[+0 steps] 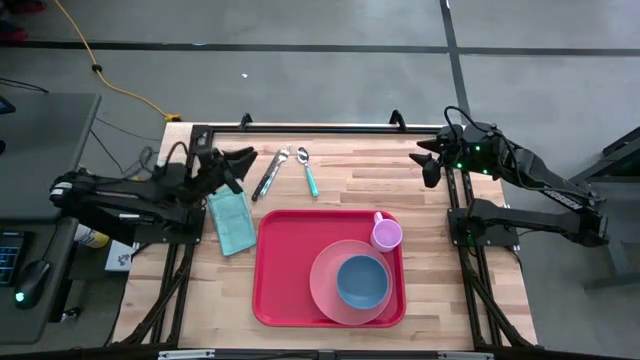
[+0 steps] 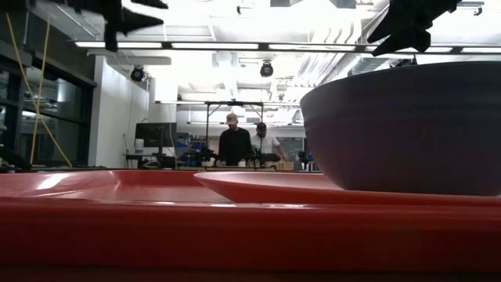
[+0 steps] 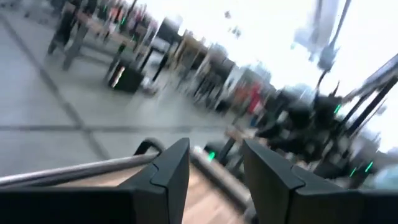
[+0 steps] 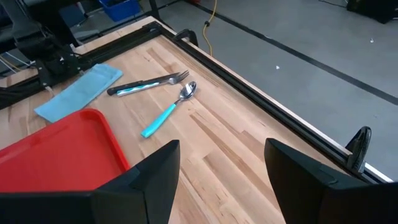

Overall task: Set up tray
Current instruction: Put the blue napkin on the red tray to the left of the pink plate

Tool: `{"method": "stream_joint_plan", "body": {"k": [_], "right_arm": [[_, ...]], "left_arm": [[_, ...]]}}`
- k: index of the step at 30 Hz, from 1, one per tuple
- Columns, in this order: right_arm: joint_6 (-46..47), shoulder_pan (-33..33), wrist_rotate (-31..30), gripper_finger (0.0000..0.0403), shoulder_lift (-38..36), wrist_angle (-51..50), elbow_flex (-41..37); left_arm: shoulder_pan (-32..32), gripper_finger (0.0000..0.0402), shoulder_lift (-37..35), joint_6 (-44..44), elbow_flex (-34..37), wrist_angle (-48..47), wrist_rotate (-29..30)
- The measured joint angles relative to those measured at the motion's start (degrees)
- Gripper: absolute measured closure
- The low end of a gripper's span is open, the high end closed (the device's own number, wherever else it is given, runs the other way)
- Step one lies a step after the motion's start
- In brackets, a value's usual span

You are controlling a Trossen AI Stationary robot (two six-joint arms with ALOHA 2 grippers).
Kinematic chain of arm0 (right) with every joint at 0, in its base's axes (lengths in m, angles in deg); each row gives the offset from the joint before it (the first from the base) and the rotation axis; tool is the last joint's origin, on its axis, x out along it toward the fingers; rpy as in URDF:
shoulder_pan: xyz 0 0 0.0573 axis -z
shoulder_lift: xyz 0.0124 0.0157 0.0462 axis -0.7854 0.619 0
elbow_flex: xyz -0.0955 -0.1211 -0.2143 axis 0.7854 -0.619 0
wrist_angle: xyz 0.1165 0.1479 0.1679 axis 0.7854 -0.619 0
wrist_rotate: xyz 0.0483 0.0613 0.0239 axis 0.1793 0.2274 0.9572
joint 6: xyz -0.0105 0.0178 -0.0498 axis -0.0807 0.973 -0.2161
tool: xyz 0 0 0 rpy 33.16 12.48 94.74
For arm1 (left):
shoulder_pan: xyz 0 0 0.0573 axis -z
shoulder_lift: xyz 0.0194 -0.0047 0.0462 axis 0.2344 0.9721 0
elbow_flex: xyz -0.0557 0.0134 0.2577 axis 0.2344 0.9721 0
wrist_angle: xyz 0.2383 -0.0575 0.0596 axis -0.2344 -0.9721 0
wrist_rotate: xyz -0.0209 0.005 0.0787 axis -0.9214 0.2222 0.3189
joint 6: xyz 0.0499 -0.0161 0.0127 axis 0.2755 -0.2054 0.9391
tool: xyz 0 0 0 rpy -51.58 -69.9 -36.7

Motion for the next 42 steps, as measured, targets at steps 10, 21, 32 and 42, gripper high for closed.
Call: {"method": "stream_joint_plan", "body": {"k": [10, 21, 32, 42], "right_arm": [[1.7, 0.0, 1.2, 0.0190, 0.0, -0.1, 0.0], [1.5, 0.0, 1.0, 0.0190, 0.0, -0.1, 0.0], [0.8, 0.0, 0.9, 0.0190, 0.0, -0.1, 0.0], [0.8, 0.0, 2.4, 0.0190, 0.0, -0.1, 0.0]], "left_arm": [[4.2, 0.0222, 0.5, -9.4, 3.8, -3.8, 5.7], [19.2, 0.0239, 2.7, -36.2, -15.9, -64.4, 16.5], [22.5, 0.0294, 17.1, -39.2, -26.5, -88.3, -11.8], [22.5, 0.0239, 24.7, -24.9, -26.6, -90.1, -30.7]]}}
